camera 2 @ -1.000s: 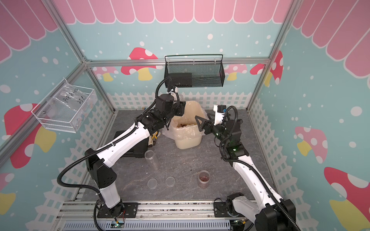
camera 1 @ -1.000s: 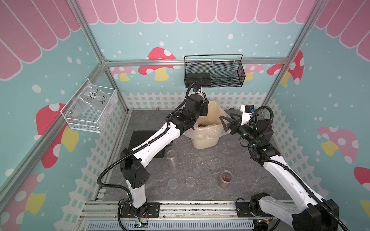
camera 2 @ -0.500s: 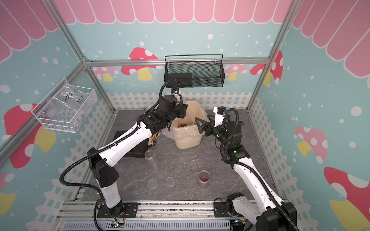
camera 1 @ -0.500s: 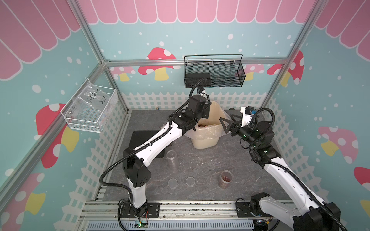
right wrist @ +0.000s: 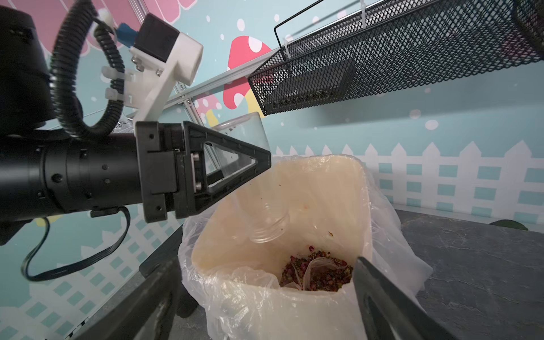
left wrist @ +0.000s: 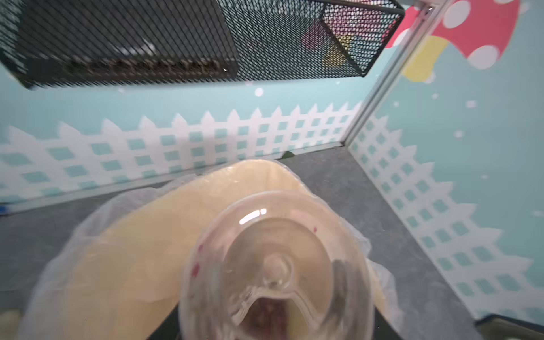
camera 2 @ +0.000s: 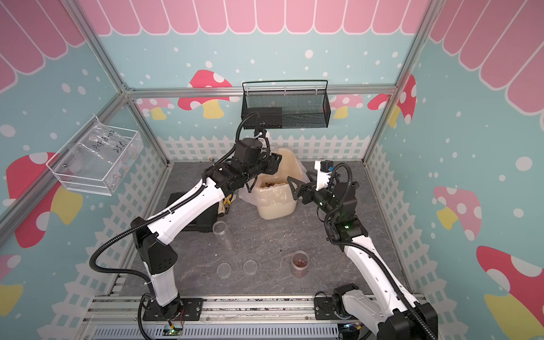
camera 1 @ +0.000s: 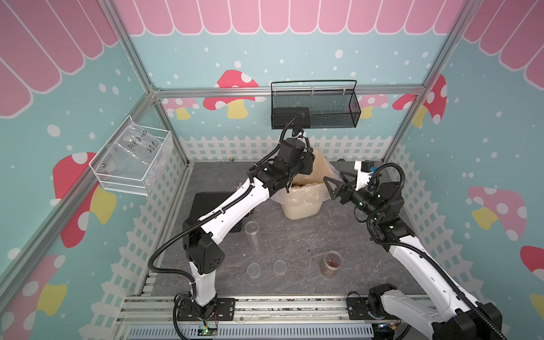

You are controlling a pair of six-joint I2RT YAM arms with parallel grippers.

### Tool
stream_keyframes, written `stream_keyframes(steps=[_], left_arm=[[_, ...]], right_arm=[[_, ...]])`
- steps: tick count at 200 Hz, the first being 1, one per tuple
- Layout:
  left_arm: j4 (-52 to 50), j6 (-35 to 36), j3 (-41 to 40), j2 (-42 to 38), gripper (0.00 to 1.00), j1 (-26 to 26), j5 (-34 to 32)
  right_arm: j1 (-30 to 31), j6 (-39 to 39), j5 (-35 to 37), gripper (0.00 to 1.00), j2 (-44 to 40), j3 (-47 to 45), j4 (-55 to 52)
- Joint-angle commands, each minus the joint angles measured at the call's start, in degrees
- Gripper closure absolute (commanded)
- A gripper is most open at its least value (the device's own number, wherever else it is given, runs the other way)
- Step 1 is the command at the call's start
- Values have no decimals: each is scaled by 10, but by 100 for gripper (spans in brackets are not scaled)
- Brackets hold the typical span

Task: Empty the moldy dried flower tea in the jars
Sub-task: Pour the moldy dried flower tea into the trash bin.

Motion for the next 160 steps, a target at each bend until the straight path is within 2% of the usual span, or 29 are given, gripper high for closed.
stream_keyframes(steps=[1,4,7,16,21,27,31,38,41,44,47,51,52,60,66,71,81,87,92,103,112,149,160], left_arm=[[4,106,2,5,100,-37,-150],[0,101,6,6,100,-34,-137],[-12,68,11,6,100,-23,-103],[-23,-70,8,3,100,33,66],[-18,-122,3,2,100,49,111],[-23,-89,9,-4,100,39,90],[-29,-34,15,-8,100,15,25],[1,81,7,-13,100,-38,-139],[21,122,-2,-13,100,-53,-185],[35,146,-5,-12,100,-59,-201],[26,140,0,-10,100,-56,-190],[1,101,14,-5,100,-37,-141],[-8,80,19,-5,100,-37,-102],[-42,-63,32,2,100,19,53],[-37,-116,27,4,100,48,110],[-37,-93,29,2,100,48,93],[-26,23,25,-9,100,-2,-76],[-6,71,14,-14,100,-26,-112],[-7,61,15,-16,100,-25,-81],[-23,-47,17,-21,100,13,28],[-7,-97,6,-29,100,36,93],[72,-206,-51,-85,100,70,150],[91,-256,-61,-93,100,84,187]], right_arm=[[-3,-11,-3,8,-10,-6,0],[-3,-11,-3,8,-11,-6,-1],[-3,-12,-3,8,-11,-6,0],[-3,-15,-4,8,-11,-6,-2],[-3,-15,-2,8,-12,-7,-2],[-2,-16,-2,8,-11,-7,-3],[-3,-16,-1,8,-11,-6,-3],[-3,-15,-2,8,-11,-6,-4],[-3,-15,-2,8,-10,-6,-3],[-3,-14,-3,8,-10,-6,-3],[-3,-14,-4,8,-9,-6,-3],[-3,-14,-6,8,-9,-6,-3],[-3,-13,-5,8,-9,-6,-3],[-4,-13,-5,8,-8,-6,-3],[-4,-13,-6,8,-7,-6,-3],[-4,-12,-5,8,-6,-6,-3],[-4,-11,-5,8,-7,-6,-4],[-4,-10,-6,8,-8,-6,-4],[-4,-12,-7,8,-9,-7,-4],[-3,-14,-4,8,-10,-7,-6],[-4,-15,0,8,-10,-7,-8],[-4,1,-15,8,-8,3,-10],[-4,12,-25,8,-6,8,-8]])
